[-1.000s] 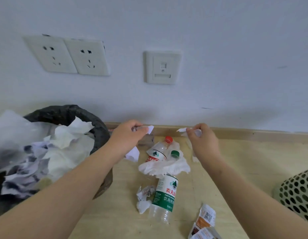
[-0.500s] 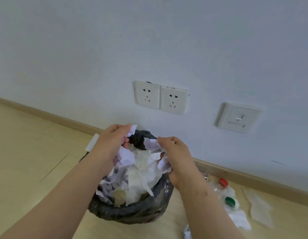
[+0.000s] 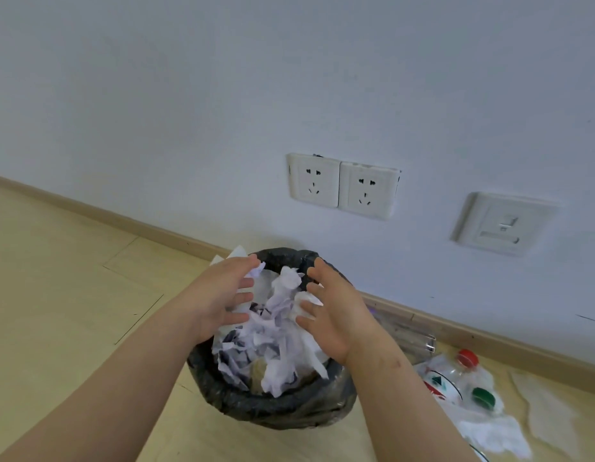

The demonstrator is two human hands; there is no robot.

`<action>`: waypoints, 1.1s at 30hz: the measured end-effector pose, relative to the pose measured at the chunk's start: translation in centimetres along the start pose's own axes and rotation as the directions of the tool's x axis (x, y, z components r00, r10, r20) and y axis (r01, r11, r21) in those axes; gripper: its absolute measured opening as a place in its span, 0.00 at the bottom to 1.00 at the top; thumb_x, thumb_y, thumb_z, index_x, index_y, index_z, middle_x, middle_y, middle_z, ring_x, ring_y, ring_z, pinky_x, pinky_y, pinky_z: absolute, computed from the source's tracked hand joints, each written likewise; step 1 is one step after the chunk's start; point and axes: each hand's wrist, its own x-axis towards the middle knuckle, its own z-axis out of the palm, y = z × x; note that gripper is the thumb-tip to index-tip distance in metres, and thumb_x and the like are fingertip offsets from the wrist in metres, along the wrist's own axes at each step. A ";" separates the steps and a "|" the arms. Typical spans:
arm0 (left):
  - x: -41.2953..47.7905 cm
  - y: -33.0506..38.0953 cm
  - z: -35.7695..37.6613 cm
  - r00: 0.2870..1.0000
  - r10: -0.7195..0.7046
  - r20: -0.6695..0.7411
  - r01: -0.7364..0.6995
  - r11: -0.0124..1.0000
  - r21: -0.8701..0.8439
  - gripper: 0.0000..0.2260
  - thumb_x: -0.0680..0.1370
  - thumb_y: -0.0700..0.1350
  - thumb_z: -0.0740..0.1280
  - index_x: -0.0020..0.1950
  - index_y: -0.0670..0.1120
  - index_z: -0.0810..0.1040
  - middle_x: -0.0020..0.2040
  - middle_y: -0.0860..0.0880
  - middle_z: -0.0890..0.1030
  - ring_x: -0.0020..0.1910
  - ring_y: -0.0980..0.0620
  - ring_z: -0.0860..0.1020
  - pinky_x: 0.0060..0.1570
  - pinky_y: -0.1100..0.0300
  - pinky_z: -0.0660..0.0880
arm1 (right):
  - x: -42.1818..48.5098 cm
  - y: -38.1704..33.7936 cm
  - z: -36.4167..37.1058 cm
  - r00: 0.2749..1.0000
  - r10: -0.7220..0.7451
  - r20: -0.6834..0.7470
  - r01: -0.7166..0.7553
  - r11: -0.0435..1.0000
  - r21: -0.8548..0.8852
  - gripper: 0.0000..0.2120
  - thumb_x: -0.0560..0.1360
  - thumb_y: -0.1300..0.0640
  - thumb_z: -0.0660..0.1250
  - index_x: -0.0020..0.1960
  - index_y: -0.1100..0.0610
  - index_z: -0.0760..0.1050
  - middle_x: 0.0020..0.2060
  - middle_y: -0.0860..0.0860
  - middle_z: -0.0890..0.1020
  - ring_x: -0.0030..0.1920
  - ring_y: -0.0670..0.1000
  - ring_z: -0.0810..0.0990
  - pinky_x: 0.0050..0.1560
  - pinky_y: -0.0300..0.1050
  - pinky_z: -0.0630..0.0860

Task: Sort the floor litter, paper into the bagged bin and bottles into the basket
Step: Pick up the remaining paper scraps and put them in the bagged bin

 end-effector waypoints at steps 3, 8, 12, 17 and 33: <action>-0.4 0.4 0.2 1.000 0.014 0.013 -0.015 0.994 0.111 0.16 0.79 0.56 0.62 0.64 0.52 0.72 0.60 0.47 0.73 0.58 0.46 0.74 0.55 0.50 0.74 | -0.5 -0.5 -0.2 1.000 0.008 0.024 -0.007 1.000 -0.015 0.08 0.80 0.49 0.59 0.54 0.52 0.72 0.66 0.54 0.70 0.59 0.54 0.71 0.55 0.47 0.69; -1.2 0.7 1.4 0.965 0.262 0.011 -0.245 0.883 0.401 0.04 0.80 0.53 0.59 0.51 0.58 0.73 0.49 0.57 0.74 0.48 0.56 0.74 0.48 0.61 0.72 | -0.4 -1.2 -1.6 0.998 -0.062 -0.023 0.061 0.997 -0.038 0.12 0.80 0.52 0.59 0.62 0.54 0.69 0.58 0.53 0.75 0.60 0.58 0.75 0.56 0.51 0.74; -2.4 1.2 4.5 0.888 0.454 0.079 -0.419 0.725 0.546 0.08 0.80 0.48 0.58 0.54 0.55 0.76 0.47 0.57 0.78 0.45 0.58 0.76 0.38 0.67 0.70 | -1.1 -1.5 -2.5 0.990 -0.119 -0.079 0.113 0.990 -0.083 0.04 0.80 0.54 0.58 0.50 0.54 0.70 0.45 0.55 0.80 0.42 0.53 0.78 0.40 0.43 0.75; -3.1 0.3 10.3 0.858 0.449 0.249 -0.508 0.672 0.539 0.08 0.79 0.43 0.60 0.46 0.54 0.77 0.46 0.51 0.82 0.45 0.53 0.81 0.47 0.59 0.76 | -2.4 -1.6 -6.9 0.956 -0.268 -0.122 0.206 0.904 -0.376 0.07 0.78 0.57 0.60 0.42 0.56 0.73 0.32 0.52 0.76 0.29 0.49 0.74 0.33 0.41 0.69; -2.0 -18.0 24.7 0.704 0.122 0.700 -0.708 0.207 0.676 0.11 0.79 0.48 0.60 0.61 0.50 0.72 0.59 0.50 0.68 0.51 0.50 0.73 0.50 0.59 0.71 | -11.2 11.2 -30.7 0.795 -0.238 -0.558 -0.466 0.350 -0.813 0.07 0.75 0.57 0.61 0.53 0.53 0.71 0.47 0.51 0.77 0.44 0.51 0.74 0.42 0.42 0.71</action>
